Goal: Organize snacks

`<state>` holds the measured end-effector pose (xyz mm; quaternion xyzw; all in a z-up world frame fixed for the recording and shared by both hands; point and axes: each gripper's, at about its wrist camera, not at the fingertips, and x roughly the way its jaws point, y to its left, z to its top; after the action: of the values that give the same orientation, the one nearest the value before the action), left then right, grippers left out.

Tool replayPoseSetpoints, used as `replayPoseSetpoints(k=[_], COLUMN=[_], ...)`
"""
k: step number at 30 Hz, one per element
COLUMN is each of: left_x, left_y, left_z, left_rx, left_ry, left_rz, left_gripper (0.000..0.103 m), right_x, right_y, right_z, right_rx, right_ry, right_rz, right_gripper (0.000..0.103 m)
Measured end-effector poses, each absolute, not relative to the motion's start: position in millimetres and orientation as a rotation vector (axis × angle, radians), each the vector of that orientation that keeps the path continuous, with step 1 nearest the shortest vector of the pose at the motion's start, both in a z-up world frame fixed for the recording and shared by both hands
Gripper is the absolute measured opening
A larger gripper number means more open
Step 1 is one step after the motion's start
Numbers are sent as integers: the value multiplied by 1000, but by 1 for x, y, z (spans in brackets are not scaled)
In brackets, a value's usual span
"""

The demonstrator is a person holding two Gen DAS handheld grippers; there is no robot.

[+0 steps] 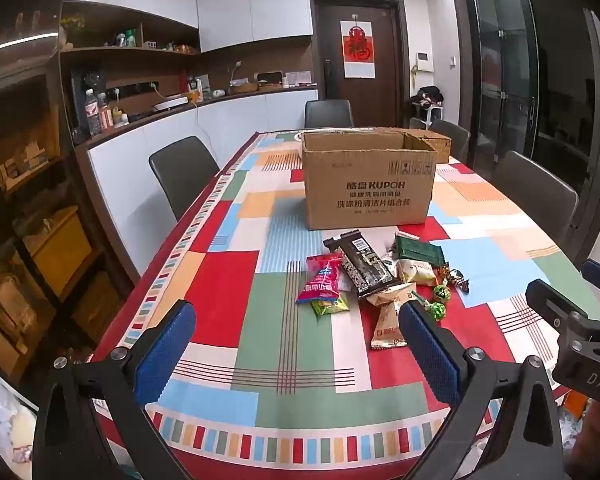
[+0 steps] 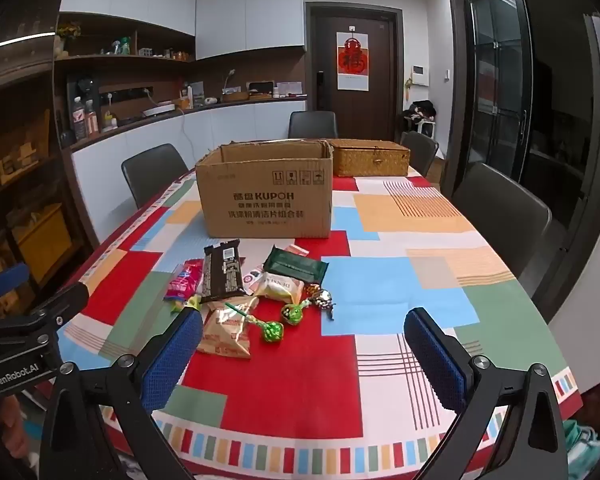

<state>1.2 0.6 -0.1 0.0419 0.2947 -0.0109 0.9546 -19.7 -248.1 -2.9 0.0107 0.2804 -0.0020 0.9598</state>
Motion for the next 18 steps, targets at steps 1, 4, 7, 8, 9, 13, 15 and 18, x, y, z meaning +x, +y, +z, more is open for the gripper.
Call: replayPoseSetpoints(k=[1,4,7,8,9,13,15,18], left_x=[1,4,5,5,6,8,5,5], left_y=[1,0,0,0,-3,-5,-6,-5], left_z=[0,-4,-4,-5,-8,-15,-17,-16], left_rx=[84,82,81,81,81,78,77,77], left_ry=[597,599,601,601,605,606,607,608], left_rz=[-22,-24,-26,-25,-26,-29,-30,-31], left_gripper=[103,103,103,103,103,103,103,103], right_x=[-20,-19,-21,-17,-18,-20,-17,-16], right_y=[-248,-248,-247,-249,-249,-250,-248,-248], right_z=[-3,-2,0,-5,-5,-8,-7,-6], right_rx=[22,21,17,19,19,17,18,16], right_ry=[568,571,571,581,580,580,584,586], right_rz=[-4,-4,-3,-3,-3,-2,-4,-4], right_gripper=[102,102,102,102,102,102,102,102])
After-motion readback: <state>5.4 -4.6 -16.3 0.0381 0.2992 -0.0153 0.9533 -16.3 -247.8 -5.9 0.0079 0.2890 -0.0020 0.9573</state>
